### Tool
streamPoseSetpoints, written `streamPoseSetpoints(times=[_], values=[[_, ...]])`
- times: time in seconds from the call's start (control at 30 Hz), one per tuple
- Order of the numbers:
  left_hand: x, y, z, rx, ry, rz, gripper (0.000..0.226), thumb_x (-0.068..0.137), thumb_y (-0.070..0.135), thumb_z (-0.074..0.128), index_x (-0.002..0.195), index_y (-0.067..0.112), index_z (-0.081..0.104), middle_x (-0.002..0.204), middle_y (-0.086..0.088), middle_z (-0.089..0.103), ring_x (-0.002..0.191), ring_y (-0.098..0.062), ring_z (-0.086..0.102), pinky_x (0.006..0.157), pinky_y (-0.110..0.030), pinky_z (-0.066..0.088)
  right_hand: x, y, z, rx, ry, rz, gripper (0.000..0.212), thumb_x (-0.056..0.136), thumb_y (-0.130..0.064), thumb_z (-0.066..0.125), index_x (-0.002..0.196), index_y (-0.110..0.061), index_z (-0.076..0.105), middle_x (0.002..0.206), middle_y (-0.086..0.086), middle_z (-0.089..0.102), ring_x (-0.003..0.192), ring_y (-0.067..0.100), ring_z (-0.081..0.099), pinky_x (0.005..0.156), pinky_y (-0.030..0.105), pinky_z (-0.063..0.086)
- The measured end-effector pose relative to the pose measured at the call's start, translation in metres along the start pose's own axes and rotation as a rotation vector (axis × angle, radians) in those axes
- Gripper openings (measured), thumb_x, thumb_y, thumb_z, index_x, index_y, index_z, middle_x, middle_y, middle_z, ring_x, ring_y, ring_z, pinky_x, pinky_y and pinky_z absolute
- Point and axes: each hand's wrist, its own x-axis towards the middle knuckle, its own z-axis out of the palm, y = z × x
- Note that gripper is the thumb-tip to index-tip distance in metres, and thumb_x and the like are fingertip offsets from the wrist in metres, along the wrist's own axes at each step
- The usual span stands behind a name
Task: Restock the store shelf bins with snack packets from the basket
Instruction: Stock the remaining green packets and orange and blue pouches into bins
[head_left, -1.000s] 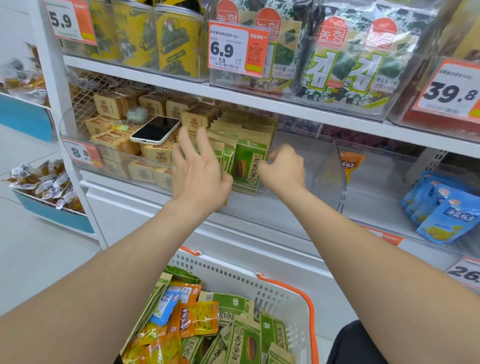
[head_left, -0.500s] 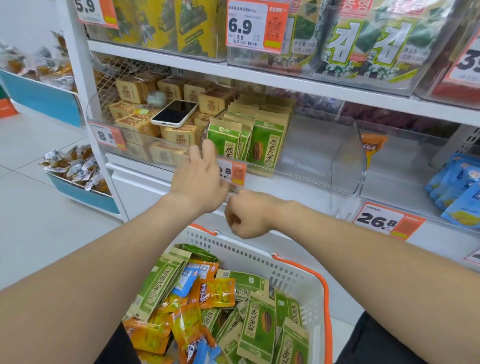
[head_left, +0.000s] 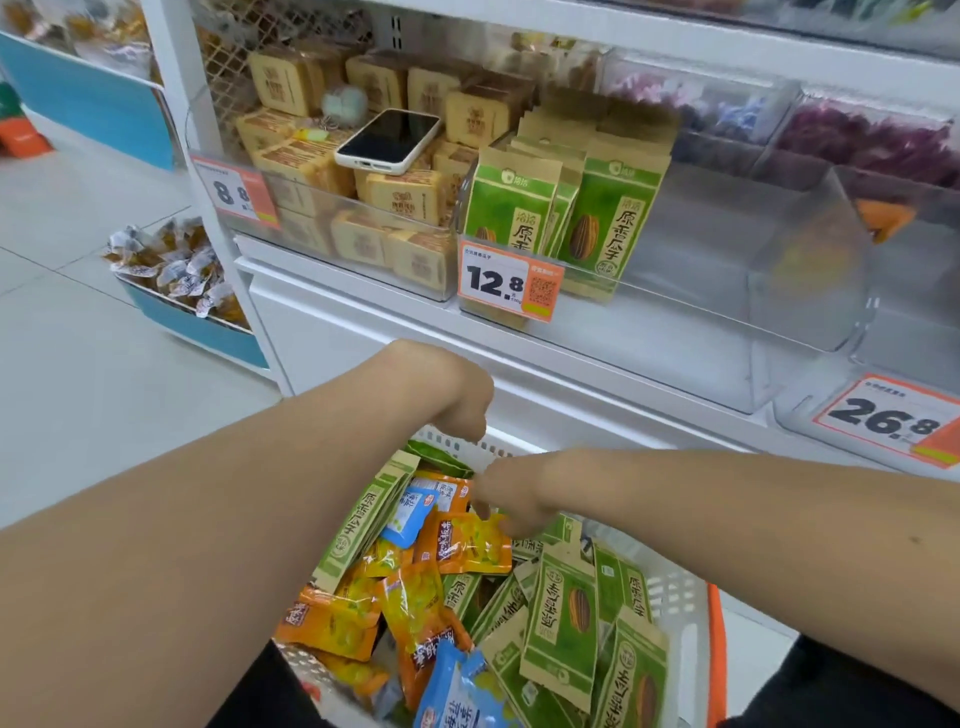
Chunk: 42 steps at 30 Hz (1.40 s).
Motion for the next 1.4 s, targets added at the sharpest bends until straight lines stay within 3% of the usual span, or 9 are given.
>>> streamPoseSetpoints(times=[0.17, 0.3, 0.4, 0.53, 0.67, 0.77, 1.03, 1.2, 1.4], values=[[0.013, 0.009, -0.002, 0.016, 0.029, 0.043, 0.021, 0.103, 0.030, 0.051, 0.088, 0.016, 0.057, 0.100, -0.005, 0.065, 0.082, -0.027, 0.059, 0.075, -0.038, 0.049, 0.021, -0.022, 0.029, 0.153, 0.020, 0.030, 0.069, 0.098, -0.021, 0.059, 0.156, -0.017, 0.022, 0.138, 0.019, 0.046, 0.092, 0.028, 0.058, 0.082, 0.043, 0.057], [0.017, 0.018, -0.003, 0.050, 0.008, 0.070, 0.031, 0.103, 0.032, 0.051, 0.128, 0.018, 0.063, 0.127, -0.006, 0.064, 0.109, -0.030, 0.065, 0.082, -0.038, 0.050, 0.029, -0.037, 0.047, 0.227, 0.152, 0.124, 0.081, 0.098, -0.023, 0.064, 0.158, -0.024, 0.008, 0.147, 0.025, 0.036, 0.107, 0.043, 0.061, 0.086, 0.050, 0.056], [0.016, 0.021, -0.005, 0.052, 0.014, 0.087, 0.034, 0.105, 0.030, 0.049, 0.135, 0.019, 0.061, 0.134, -0.007, 0.061, 0.116, -0.031, 0.064, 0.083, -0.037, 0.049, 0.027, -0.041, 0.048, 0.218, 0.195, 0.175, 0.096, 0.093, -0.019, 0.071, 0.159, -0.016, 0.002, 0.125, 0.025, 0.056, 0.099, 0.040, 0.062, 0.081, 0.049, 0.059], [0.010, 0.018, -0.009, 0.042, 0.034, 0.082, 0.035, 0.105, 0.025, 0.047, 0.137, 0.019, 0.059, 0.136, -0.006, 0.060, 0.117, -0.030, 0.063, 0.088, -0.038, 0.052, 0.026, -0.044, 0.043, 0.219, 0.149, 0.287, 0.100, 0.086, -0.025, 0.076, 0.155, 0.000, 0.008, 0.122, 0.024, 0.057, 0.102, 0.036, 0.062, 0.082, 0.046, 0.060], [0.008, 0.011, -0.009, 0.060, 0.022, 0.086, 0.040, 0.102, 0.016, 0.044, 0.139, 0.019, 0.059, 0.142, -0.005, 0.057, 0.120, -0.028, 0.062, 0.098, -0.041, 0.053, 0.012, -0.048, 0.023, 0.327, 0.036, 0.285, 0.016, 0.091, -0.020, 0.068, 0.091, -0.010, 0.056, 0.092, 0.010, 0.061, 0.074, 0.022, 0.059, 0.056, 0.029, 0.050], [0.000, 0.001, -0.013, 0.036, -0.002, 0.049, 0.052, 0.098, 0.010, 0.041, 0.146, 0.024, 0.055, 0.151, -0.003, 0.051, 0.125, -0.029, 0.061, 0.103, -0.047, 0.054, 0.002, -0.045, 0.005, 0.365, 0.065, 0.295, 0.009, 0.087, -0.021, 0.064, 0.084, -0.013, 0.060, 0.090, 0.008, 0.066, 0.075, 0.022, 0.061, 0.059, 0.029, 0.051], [-0.033, -0.007, -0.025, 0.178, -0.051, -0.088, 0.060, 0.093, 0.015, 0.069, 0.150, 0.024, 0.052, 0.137, -0.005, 0.062, 0.110, -0.028, 0.068, 0.085, -0.042, 0.060, -0.046, -0.028, -0.037, 0.970, 0.404, 0.343, 0.038, 0.072, -0.009, 0.085, 0.105, -0.010, 0.067, 0.100, 0.011, 0.075, 0.080, 0.021, 0.070, 0.077, 0.041, 0.065], [-0.054, -0.007, -0.035, -0.187, 0.065, -0.107, 0.022, 0.096, -0.001, 0.055, 0.116, 0.000, 0.064, 0.091, -0.011, 0.079, 0.079, -0.021, 0.080, 0.074, -0.046, 0.066, -0.092, -0.027, -0.054, 1.222, 0.581, 0.312, 0.028, 0.077, 0.004, 0.079, 0.093, -0.013, 0.064, 0.080, 0.009, 0.068, 0.064, 0.020, 0.064, 0.049, 0.025, 0.052], [-0.073, 0.010, -0.061, -0.471, 0.407, -0.049, 0.016, 0.099, 0.017, 0.069, 0.098, 0.002, 0.074, 0.084, -0.011, 0.079, 0.079, -0.024, 0.078, 0.076, -0.038, 0.065, -0.145, -0.018, -0.073, 1.410, 0.585, 0.441, 0.055, 0.076, -0.002, 0.080, 0.118, -0.016, 0.048, 0.109, 0.007, 0.066, 0.086, 0.023, 0.068, 0.065, 0.031, 0.056]])
